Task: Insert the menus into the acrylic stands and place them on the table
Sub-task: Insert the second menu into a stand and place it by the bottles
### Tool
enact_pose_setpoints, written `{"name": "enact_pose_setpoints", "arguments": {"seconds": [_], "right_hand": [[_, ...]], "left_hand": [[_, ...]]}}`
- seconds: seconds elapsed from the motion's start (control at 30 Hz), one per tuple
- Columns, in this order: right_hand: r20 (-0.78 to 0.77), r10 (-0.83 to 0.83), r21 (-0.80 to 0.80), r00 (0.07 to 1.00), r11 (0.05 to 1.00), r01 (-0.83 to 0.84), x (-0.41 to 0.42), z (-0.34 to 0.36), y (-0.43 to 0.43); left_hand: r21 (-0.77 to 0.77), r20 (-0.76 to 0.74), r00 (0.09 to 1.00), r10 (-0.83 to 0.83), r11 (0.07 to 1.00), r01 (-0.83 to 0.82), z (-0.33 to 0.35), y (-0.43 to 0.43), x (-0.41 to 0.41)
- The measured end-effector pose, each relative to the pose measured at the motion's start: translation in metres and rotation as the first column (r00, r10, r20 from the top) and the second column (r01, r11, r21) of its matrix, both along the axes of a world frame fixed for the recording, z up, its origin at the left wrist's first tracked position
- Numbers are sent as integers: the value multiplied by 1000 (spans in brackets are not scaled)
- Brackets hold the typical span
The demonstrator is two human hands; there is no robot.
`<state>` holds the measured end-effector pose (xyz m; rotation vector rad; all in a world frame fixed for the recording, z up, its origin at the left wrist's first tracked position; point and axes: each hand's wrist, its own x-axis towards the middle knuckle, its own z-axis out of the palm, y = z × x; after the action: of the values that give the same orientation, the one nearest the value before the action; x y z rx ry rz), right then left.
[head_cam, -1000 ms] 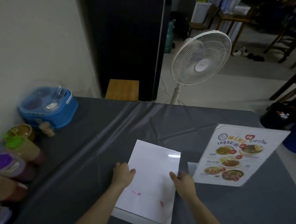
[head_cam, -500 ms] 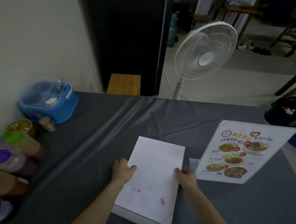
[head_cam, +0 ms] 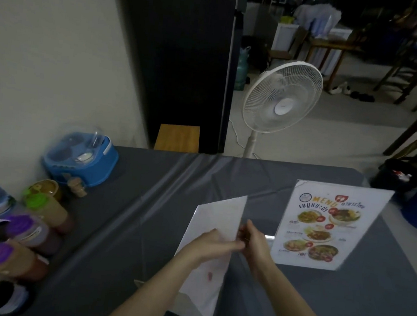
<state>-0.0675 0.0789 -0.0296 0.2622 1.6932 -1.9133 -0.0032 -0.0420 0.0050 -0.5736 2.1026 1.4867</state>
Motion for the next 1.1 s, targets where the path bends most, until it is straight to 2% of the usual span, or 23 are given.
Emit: {"name": "enact_pose_setpoints", "arguments": {"seconds": [0.1,0.2,0.3,0.37,0.5,0.57,0.67,0.8,0.97,1.1], "right_hand": [[-7,37,-73,999,997,-37,3,5,-5],[-49,89,-96,995,991,-93,8,7,-9],[-60,101,-100,993,989,-107,14,8,-15],[-35,110,-81,993,990,-113,18,7,-17],[-5,158,52,987,986,-157,19,-6,-12],[18,139,148,990,979,-140,20,-14,-6],[-10,101,320,995,943,-93,22,-21,8],[-13,38,346,999,938,-31,23,-18,23],[-183,8,250,983,967,39,17,5,28],[-305,60,181,951,983,-4,11,28,30]], "left_hand": [[-214,28,995,-100,971,104,2,8,2],[-556,53,991,-121,821,130,21,20,12],[-577,-81,992,-95,816,31,30,21,22],[-496,-153,988,-32,867,-49,36,15,25],[-106,-248,939,238,957,-271,51,8,35],[56,-216,921,323,946,-319,57,7,44],[231,-188,912,365,919,-320,68,2,58],[486,-166,873,460,808,-333,78,-13,75],[568,-169,814,556,730,-380,70,-29,88],[452,-233,760,607,759,-468,58,-42,93]]}}
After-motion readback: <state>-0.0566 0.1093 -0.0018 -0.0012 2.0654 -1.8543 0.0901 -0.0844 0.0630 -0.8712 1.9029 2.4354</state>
